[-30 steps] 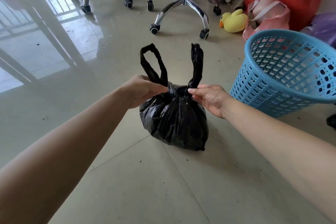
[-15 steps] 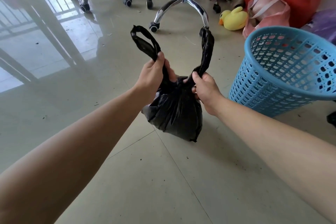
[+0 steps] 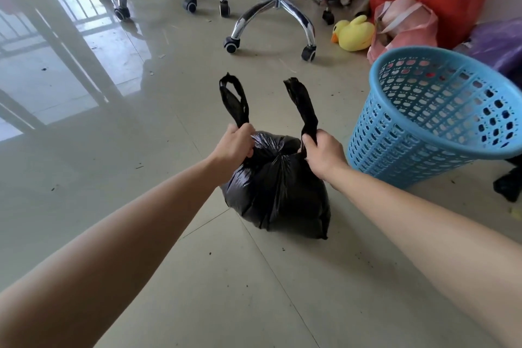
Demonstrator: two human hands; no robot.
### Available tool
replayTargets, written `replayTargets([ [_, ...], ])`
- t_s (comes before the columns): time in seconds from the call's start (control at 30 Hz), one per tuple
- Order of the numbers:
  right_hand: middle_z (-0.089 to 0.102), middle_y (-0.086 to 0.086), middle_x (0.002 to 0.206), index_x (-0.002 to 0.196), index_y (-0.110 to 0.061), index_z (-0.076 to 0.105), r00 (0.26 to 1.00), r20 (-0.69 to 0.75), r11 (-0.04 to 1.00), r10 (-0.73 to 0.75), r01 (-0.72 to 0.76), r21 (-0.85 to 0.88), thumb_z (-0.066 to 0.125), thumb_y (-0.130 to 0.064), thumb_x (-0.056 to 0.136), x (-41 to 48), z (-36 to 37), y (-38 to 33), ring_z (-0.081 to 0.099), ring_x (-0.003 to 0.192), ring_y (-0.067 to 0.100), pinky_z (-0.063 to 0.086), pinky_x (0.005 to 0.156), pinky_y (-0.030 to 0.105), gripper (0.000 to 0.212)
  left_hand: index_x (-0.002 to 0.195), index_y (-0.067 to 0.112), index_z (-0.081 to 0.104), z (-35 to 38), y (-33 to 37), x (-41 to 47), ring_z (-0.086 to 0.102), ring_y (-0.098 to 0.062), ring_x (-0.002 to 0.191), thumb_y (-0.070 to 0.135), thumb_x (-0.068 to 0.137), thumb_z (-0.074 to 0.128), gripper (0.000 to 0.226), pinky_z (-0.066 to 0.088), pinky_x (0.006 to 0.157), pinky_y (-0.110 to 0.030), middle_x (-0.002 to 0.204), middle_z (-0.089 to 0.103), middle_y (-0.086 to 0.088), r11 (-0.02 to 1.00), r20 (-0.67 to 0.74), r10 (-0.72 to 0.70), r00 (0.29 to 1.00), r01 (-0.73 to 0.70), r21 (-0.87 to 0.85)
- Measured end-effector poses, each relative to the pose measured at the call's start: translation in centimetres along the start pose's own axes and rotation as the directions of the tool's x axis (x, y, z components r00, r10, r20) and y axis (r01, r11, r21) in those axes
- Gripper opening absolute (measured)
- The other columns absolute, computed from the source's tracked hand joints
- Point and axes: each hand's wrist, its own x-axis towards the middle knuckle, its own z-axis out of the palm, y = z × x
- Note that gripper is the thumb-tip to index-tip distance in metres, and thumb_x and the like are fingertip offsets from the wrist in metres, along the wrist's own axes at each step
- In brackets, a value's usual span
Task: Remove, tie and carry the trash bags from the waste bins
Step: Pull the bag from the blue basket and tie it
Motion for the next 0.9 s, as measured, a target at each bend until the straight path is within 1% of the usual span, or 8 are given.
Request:
replayTargets([
  [0.2,0.07,-0.002,0.083,0.094,-0.022,0.066,0.966,0.056,0.967,-0.253,0.253,-0.002,0.057,-0.04,0.097,-0.4,-1.1,-0.9,0.064,0.077,0.018,0.047,0.068,0.031,0.02,0.115,0.0,0.044,-1.3,0.6,0.1,0.046,-0.011,0.061,-0.004,0.079,0.062,0.04,0.037,0.053,-0.022,0.072,0.047,-0.003,0.987,0.181,-0.062,0.982,0.033,0.155],
  [0.3,0.069,-0.007,0.083,0.105,-0.025,0.072,0.941,0.153,0.952,-0.303,0.305,0.01,0.061,-0.036,0.096,-0.8,-0.8,-1.3,0.062,0.081,0.014,0.045,0.066,0.021,0.018,0.115,0.003,0.058,-1.6,1.1,-0.9,0.061,-0.001,0.057,0.001,0.095,0.061,0.02,0.045,0.052,-0.014,0.065,0.066,0.011,0.997,0.354,0.038,0.935,-0.057,0.043],
  [0.43,0.07,-0.015,0.093,0.12,-0.026,0.069,0.91,0.237,0.939,-0.339,0.341,0.035,0.07,-0.037,0.09,-1.2,-0.1,-1.5,0.064,0.086,0.004,0.042,0.075,0.008,0.032,0.101,0.013,0.054,-2.1,0.6,-0.1,0.039,-0.006,0.052,0.036,0.105,0.045,0.025,0.031,0.053,-0.02,0.069,0.046,0.006,0.999,0.243,0.019,0.97,-0.008,-0.044],
  [0.53,0.068,-0.011,0.098,0.128,-0.023,0.061,0.946,0.213,0.97,-0.244,0.238,0.052,0.08,-0.042,0.079,-1.2,0.2,-0.9,0.06,0.079,0.001,0.044,0.079,0.012,0.056,0.101,0.016,0.056,-2.7,0.3,0.8,0.037,-0.011,0.053,0.041,0.106,0.039,0.03,0.03,0.054,-0.022,0.067,0.041,0.002,0.989,0.153,-0.012,0.988,0.035,-0.145],
  [0.67,0.072,-0.019,0.087,0.103,-0.028,0.077,0.957,0.161,0.97,-0.24,0.231,0.076,0.079,-0.038,0.081,-1.3,0.3,-0.2,0.067,0.084,-0.003,0.053,0.089,0.022,0.024,0.1,0.018,0.062,-2.6,0.6,0.7,0.034,-0.011,0.056,0.037,0.103,0.051,0.022,0.031,0.057,-0.022,0.063,0.039,0.005,0.983,0.218,-0.007,0.976,0.047,-0.179],
  [0.77,0.071,-0.024,0.086,0.1,-0.033,0.078,0.942,0.156,0.952,-0.298,0.281,0.125,0.074,-0.033,0.086,-1.4,0.2,-0.7,0.066,0.088,-0.007,0.052,0.087,0.016,0.015,0.088,0.014,0.065,-2.6,1.3,0.0,0.052,-0.005,0.054,0.022,0.096,0.064,0.011,0.043,0.057,-0.016,0.063,0.06,0.01,0.994,0.333,0.072,0.94,-0.041,-0.1],
  [0.83,0.069,-0.023,0.088,0.104,-0.031,0.078,0.917,0.167,0.932,-0.363,0.353,0.086,0.072,-0.029,0.089,-1.4,0.3,-1.2,0.065,0.09,-0.003,0.045,0.082,0.008,0.017,0.098,0.006,0.071,-2.8,1.3,-0.3,0.072,-0.013,0.078,0.022,0.092,0.069,0.017,0.054,0.071,-0.022,0.087,0.075,-0.002,0.996,0.416,0.084,0.905,-0.078,-0.03],
  [0.9,0.065,-0.022,0.086,0.106,-0.027,0.078,0.893,0.175,0.91,-0.414,0.41,0.056,0.072,-0.026,0.089,-1.2,0.5,-1.4,0.063,0.09,0.002,0.04,0.078,0.004,0.018,0.106,0.007,0.073,-3.1,1.0,-0.3,0.072,-0.021,0.098,0.026,0.094,0.067,0.023,0.056,0.081,-0.026,0.104,0.076,-0.008,0.998,0.466,0.043,0.884,-0.054,0.012],
])
